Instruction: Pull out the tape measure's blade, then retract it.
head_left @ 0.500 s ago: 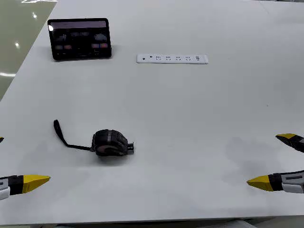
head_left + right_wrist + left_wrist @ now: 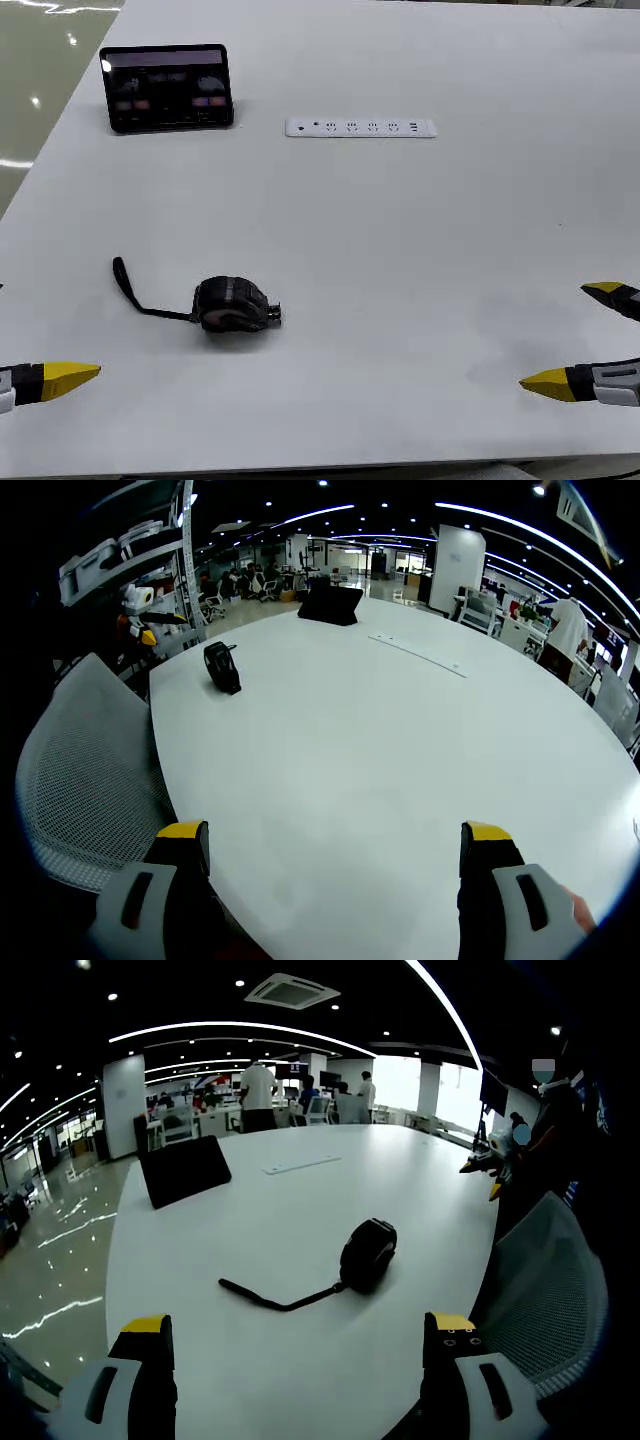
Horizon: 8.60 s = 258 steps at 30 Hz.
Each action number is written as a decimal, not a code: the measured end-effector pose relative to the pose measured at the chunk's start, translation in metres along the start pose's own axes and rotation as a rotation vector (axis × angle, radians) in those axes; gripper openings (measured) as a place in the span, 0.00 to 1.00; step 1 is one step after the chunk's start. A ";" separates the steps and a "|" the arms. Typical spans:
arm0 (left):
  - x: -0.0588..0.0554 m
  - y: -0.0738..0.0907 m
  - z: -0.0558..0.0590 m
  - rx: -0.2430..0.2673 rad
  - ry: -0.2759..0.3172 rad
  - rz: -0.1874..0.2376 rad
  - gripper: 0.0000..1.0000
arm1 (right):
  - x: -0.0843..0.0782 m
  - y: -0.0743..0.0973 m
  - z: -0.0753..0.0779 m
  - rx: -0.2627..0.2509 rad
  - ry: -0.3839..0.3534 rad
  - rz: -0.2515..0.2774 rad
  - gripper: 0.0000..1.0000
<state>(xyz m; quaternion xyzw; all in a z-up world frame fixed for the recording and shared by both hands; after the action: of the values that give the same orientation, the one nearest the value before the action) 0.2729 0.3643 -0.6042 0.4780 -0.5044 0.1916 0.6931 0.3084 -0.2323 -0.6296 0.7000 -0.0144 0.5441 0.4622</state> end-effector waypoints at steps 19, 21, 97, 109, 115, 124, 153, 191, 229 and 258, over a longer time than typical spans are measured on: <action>0.023 -0.030 0.012 -0.164 -0.138 -0.092 1.00 | 0.034 -0.013 -0.008 0.086 0.103 0.029 0.99; 0.027 -0.037 0.015 -0.207 -0.159 -0.110 1.00 | 0.042 -0.017 -0.009 0.098 0.113 0.039 0.98; 0.025 -0.188 0.094 -0.697 -0.640 -0.391 0.34 | 0.110 -0.258 -0.156 0.604 0.437 -0.022 0.19; 0.025 -0.188 0.094 -0.699 -0.634 -0.387 0.34 | 0.117 -0.270 -0.162 0.579 0.480 -0.013 0.14; 0.026 -0.188 0.094 -0.691 -0.627 -0.392 0.34 | 0.119 -0.268 -0.157 0.588 0.462 -0.017 0.09; 0.026 -0.188 0.094 -0.685 -0.618 -0.405 0.33 | 0.113 -0.261 -0.146 0.583 0.433 -0.021 0.09; 0.027 -0.188 0.094 -0.657 -0.604 -0.406 0.34 | 0.095 -0.240 -0.114 0.552 0.453 -0.055 0.08; 0.027 -0.189 0.095 -0.639 -0.604 -0.409 0.33 | 0.077 -0.212 -0.089 0.523 0.432 -0.081 0.08; 0.026 -0.189 0.094 -0.632 -0.594 -0.404 0.34 | 0.064 -0.195 -0.068 0.499 0.417 -0.114 0.08; 0.027 -0.188 0.095 -0.623 -0.592 -0.408 0.34 | 0.043 -0.167 -0.036 0.466 0.395 -0.151 0.08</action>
<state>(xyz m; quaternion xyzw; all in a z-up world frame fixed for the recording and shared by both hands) 0.3756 0.1885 -0.6659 0.3707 -0.6094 -0.2533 0.6535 0.3867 -0.0924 -0.7021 0.6670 0.2526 0.6223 0.3224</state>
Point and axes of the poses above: the centre of the closed fingertips' face, and the gripper's own axes: y roughly backward along the fingers, z roughly to its right, x roughly out of its top, the point moved 7 cm from there along y, roughly backward along the fingers, and after that the axes turned 5 degrees about z, right-handed, at the moved point
